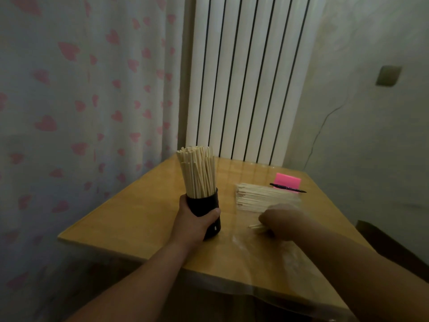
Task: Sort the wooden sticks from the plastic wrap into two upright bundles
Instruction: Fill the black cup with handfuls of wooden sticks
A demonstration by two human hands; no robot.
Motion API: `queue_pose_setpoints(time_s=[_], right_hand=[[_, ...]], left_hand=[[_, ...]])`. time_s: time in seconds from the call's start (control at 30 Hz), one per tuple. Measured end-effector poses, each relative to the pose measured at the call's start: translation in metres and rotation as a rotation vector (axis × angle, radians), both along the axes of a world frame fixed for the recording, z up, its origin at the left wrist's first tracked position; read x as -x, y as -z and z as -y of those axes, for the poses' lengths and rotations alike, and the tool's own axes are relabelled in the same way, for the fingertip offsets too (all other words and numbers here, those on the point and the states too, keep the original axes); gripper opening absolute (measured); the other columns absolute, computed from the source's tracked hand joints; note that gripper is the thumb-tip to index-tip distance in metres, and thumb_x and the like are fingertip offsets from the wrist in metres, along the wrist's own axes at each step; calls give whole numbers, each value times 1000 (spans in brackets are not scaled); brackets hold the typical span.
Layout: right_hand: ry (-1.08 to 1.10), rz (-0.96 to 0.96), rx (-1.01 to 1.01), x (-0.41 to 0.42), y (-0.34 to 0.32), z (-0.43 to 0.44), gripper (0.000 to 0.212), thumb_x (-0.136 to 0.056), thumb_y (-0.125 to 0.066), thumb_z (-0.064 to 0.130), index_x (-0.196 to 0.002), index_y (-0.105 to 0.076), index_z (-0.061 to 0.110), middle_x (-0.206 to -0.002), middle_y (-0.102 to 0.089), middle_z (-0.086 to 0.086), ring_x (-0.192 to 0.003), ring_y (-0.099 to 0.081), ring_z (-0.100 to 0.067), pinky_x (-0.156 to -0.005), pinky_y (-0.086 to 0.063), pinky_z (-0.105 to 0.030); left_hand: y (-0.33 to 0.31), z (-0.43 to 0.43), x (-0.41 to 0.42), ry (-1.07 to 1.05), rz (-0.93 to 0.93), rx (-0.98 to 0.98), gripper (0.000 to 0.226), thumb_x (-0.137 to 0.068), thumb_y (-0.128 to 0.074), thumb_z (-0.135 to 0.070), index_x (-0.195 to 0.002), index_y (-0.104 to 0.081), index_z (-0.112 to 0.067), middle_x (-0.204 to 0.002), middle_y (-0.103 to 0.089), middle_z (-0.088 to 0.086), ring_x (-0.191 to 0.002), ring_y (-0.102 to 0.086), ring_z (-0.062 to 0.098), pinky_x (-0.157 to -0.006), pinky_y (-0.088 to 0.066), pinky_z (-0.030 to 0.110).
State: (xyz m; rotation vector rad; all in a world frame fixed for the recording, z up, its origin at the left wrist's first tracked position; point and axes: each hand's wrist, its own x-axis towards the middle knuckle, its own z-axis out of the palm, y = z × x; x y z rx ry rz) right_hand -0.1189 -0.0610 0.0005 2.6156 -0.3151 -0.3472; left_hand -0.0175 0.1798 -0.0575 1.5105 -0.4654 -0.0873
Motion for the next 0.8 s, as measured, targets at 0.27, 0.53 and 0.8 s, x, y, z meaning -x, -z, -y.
queue_pose_setpoints(time_s=[0.27,0.53,0.8], right_hand=[[-93,44,-73,18,-11,-5,16,-99,-62,31,-115,-64,29,-96,-60,4,-88,-59,-17,-78,-51,-33],[-85,242,-263,45,-30,-28,19,-106,-53,39,-117,-65,29,-107,-59,8,-93,-59,-10,-86,-54,-30],[-17,526,-849,47,-113,-66,30,-107,-58,37,-96,-70,12,-79,-77,-9,-67,-76,-16,-72,-66,-38]], left_hand=[[0,-1,0,3,-21,20,79,-79,-93,-29,-140,-42,-34,-128,-61,-14,-116,-63,14,-95,-53,38],[-2,-1,1,10,-21,1,81,-81,-92,-31,-144,-41,-32,-130,-60,-14,-118,-62,17,-98,-53,39],[-1,-1,2,32,-9,-23,85,-80,-92,-34,-146,-39,-34,-135,-59,-11,-124,-60,19,-103,-53,41]])
